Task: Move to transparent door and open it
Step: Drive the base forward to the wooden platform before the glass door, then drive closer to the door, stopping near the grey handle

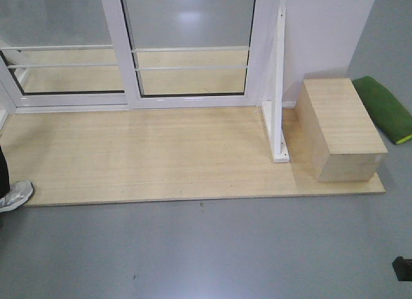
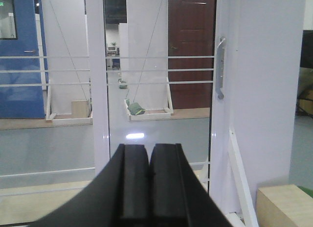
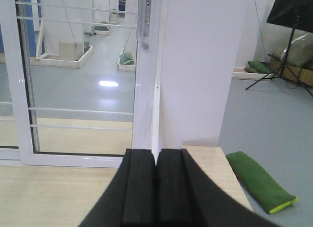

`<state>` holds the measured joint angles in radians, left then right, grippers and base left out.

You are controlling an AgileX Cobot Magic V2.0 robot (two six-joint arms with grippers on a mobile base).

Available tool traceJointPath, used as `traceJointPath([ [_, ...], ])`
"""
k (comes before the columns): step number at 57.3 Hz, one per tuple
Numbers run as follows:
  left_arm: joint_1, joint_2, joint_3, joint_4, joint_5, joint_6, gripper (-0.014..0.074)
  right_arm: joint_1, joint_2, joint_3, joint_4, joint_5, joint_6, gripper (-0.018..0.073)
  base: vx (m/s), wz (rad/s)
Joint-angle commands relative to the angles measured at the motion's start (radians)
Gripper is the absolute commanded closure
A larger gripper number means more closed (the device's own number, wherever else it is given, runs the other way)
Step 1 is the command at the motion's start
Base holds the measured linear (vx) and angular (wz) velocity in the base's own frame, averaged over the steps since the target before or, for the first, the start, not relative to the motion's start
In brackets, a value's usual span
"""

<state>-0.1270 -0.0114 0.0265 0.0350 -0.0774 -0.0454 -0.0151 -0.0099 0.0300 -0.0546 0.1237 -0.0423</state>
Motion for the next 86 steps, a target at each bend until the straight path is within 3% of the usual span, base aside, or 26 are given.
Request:
traceJointPath([
  [1, -0.003, 0.007, 0.031, -0.011, -0.084, -0.008, 0.0602, -0.003, -0.014, 0.013, -0.003, -0.087, -0.001, 0.0567, 0.54, 0.11],
  [86, -0.003, 0.007, 0.031, -0.011, -0.084, -0.008, 0.0602, -0.003, -0.014, 0.013, -0.003, -0.087, -0.001, 0.0567, 0.42, 0.00],
])
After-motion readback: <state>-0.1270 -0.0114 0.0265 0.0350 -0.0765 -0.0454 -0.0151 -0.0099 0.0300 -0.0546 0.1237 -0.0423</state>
